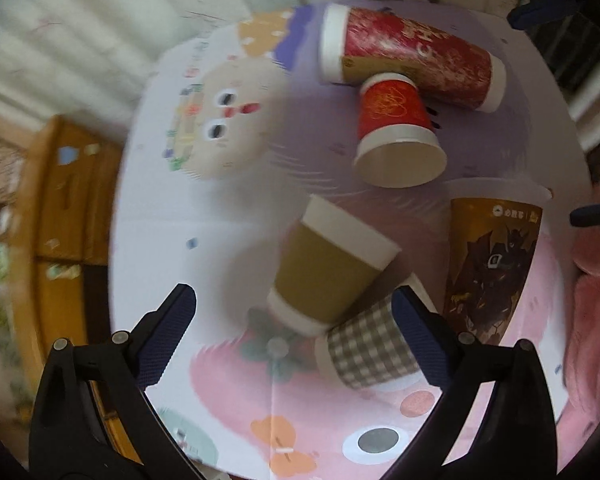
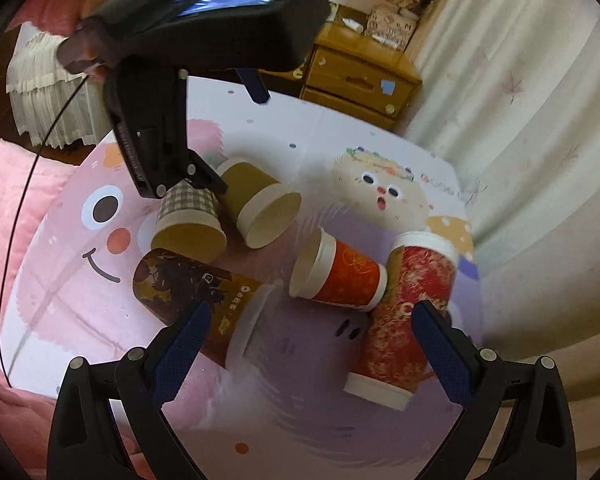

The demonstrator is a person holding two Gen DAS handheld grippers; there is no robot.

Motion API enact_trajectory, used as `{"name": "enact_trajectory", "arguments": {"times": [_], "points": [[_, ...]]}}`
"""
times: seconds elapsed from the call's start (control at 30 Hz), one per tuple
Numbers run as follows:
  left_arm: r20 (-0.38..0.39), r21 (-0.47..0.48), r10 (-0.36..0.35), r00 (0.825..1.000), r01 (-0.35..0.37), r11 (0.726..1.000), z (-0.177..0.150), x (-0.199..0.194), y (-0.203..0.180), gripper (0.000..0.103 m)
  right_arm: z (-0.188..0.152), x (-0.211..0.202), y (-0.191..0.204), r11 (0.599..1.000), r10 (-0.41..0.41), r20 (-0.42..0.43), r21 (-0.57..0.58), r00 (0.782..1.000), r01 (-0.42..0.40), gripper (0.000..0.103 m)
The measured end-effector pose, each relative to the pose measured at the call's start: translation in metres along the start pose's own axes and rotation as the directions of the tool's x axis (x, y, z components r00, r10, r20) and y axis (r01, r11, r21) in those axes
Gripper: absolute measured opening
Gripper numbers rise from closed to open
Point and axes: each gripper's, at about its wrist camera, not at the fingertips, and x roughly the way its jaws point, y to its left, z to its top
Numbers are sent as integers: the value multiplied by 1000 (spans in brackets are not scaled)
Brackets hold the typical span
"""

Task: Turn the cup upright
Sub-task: 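Move the left tool down toward the brown kraft cup lying on its side, then close the left gripper around the brown kraft cup's body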

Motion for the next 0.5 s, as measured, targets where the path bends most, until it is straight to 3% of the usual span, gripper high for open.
{"name": "enact_trajectory", "arguments": {"times": [0.2,0.5], "points": [[-47,39,-125,991,127,991,21,38,11,98,-2,21,-13,1000,-1,-47,28,999,2,102],[-98,36,-210,973,214,976,27,81,23,94,-6,35,-35,997,-15,-83,78,996,21,102]]}}
